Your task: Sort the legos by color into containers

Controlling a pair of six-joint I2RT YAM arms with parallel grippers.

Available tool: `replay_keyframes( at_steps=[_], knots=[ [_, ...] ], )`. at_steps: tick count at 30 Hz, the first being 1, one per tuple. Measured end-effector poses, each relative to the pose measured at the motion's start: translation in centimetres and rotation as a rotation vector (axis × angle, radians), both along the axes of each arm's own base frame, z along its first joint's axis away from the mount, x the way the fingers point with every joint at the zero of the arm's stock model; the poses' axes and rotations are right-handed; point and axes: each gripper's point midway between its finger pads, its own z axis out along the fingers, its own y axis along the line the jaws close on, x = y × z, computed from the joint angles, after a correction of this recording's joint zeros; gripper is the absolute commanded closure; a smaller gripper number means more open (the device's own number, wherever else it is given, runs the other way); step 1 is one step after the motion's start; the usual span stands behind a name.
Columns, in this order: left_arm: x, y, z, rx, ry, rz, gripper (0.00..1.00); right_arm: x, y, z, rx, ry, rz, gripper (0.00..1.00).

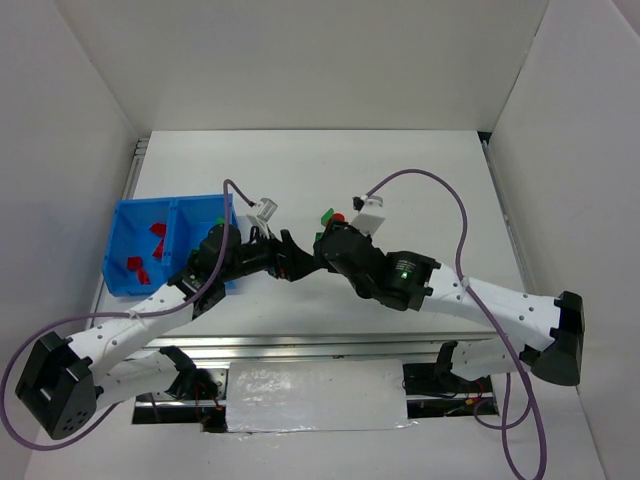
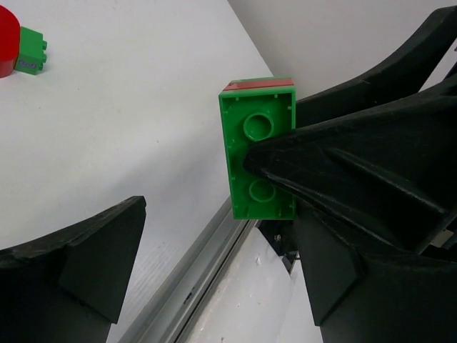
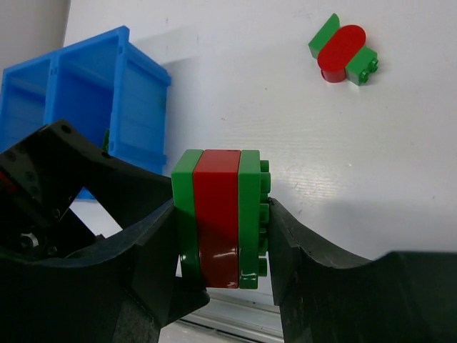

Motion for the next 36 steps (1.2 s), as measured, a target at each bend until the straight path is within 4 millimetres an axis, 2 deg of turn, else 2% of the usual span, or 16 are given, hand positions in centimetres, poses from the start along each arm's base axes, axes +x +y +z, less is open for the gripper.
replay_keyframes(
  at_steps=[3, 6, 12, 17, 22, 28, 31, 32, 35, 36],
  knots=[
    [0.1, -0.4, 0.1, -0.011, -0.002, -0.007, 0.09, 0.0, 0.0, 0.2, -0.001, -0.011, -0.008, 0.98],
    [0.1, -0.7, 0.1, -0.025, 0.005, -0.017, 0.10, 0.2, -0.1, 0.4, -0.003, -0.020, -0.017, 0.98],
    [0.1, -1.0, 0.7, -0.055, 0.007, -0.024, 0.25, 0.6, 0.6, 1.1, 0.007, -0.038, -0.033, 0.98],
    [-0.1, -0.7, 0.9, -0.091, 0.000, -0.004, 0.25, 0.5, 1.3, 1.1, 0.035, -0.036, -0.044, 1.00],
    [-0.2, 0.1, 1.2, -0.125, -0.012, 0.036, 0.17, 0.3, 2.4, 1.3, 0.119, -0.022, -0.061, 1.00],
    [-0.3, 0.3, 2.0, -0.178, -0.043, 0.048, 0.23, 0.3, 3.5, 1.7, 0.266, -0.010, -0.113, 1.00],
    [-0.5, 0.4, 2.0, -0.195, -0.049, 0.051, 0.36, -0.1, 4.2, 1.8, 0.308, 0.001, -0.120, 1.00],
    [-0.6, 0.4, 2.1, -0.203, -0.048, 0.052, 0.44, -0.3, 4.4, 1.7, 0.317, 0.003, -0.122, 1.00],
    [-0.8, 0.7, 2.4, -0.213, -0.063, 0.061, 0.59, -0.4, 4.7, 1.8, 0.327, -0.002, -0.128, 1.00],
    [-0.7, 0.9, 2.4, -0.210, -0.070, 0.070, 0.59, -0.5, 4.8, 1.7, 0.328, -0.003, -0.127, 1.00]
  ],
)
